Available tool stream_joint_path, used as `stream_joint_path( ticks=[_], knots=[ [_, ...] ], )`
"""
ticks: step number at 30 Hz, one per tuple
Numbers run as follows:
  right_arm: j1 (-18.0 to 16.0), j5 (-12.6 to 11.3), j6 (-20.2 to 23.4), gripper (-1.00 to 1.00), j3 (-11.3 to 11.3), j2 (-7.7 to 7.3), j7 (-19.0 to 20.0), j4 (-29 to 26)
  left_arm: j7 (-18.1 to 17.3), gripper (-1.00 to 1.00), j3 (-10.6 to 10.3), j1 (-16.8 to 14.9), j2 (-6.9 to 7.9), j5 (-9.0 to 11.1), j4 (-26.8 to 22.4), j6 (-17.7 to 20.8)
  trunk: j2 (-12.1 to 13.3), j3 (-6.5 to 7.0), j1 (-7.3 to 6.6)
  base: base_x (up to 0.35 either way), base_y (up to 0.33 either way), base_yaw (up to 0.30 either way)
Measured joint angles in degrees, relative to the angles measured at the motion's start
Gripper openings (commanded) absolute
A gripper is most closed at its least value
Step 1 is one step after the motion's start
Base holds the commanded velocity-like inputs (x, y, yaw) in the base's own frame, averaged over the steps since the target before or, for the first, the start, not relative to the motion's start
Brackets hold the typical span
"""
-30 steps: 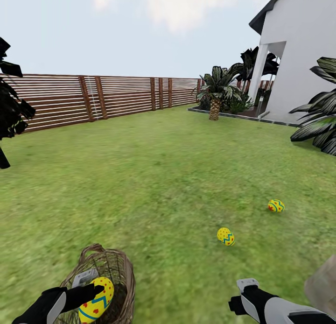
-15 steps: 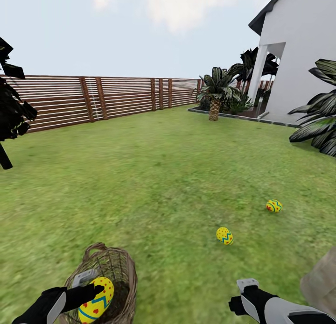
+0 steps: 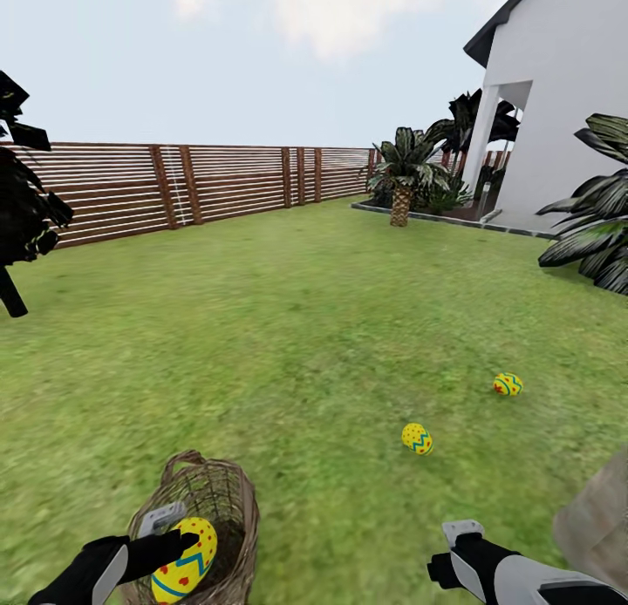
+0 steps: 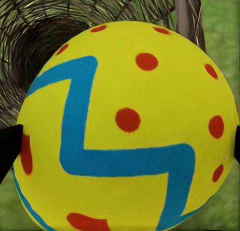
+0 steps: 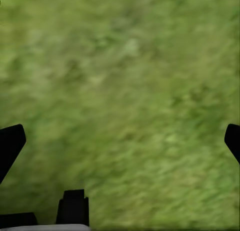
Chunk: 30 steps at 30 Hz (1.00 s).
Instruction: Take the three Easter eggs out of the wicker basket on the lawn in the garden, then place them on the lawn next to a single tree (choose any tree) so that all three eggs are next to the same tree and none are left in the basket.
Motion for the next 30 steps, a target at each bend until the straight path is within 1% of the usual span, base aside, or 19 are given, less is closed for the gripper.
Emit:
stream_joint_path(
  ticks=[5,16,19,25,30],
  knots=[
    [0.0,-0.01,0.01,1.0,0.0,0.0,0.0,0.0,0.0,-1.0,0.01,0.0,-0.03,0.0,0.0,0.0,2.01,0.9,-1.1,-0.051,0.0,0.0],
    [0.01,-0.01,0.01,1.0,0.0,0.0,0.02,-0.01,0.01,-1.0,0.0,0.0,-0.12,-0.01,0.0,-0.01,6.42,2.87,-3.48,-0.33,0.0,0.0],
    [0.0,-0.01,0.0,1.0,0.0,0.0,0.0,0.0,0.01,-1.0,-0.06,0.0,-0.16,-0.06,0.0,0.0,7.63,3.41,-4.15,-0.234,0.0,0.0],
    [0.0,-0.02,0.0,1.0,0.01,0.0,0.0,0.0,0.01,-1.0,-0.06,0.0,-0.2,-0.09,0.0,0.0,10.03,4.49,-5.5,-0.02,0.0,-0.007],
    [0.02,0.06,0.01,1.0,0.07,0.07,0.0,-0.02,0.01,-1.0,-0.09,-0.01,-0.3,-0.13,0.81,-0.05,12.04,5.39,-6.6,0.0,0.0,-0.252]
  ],
)
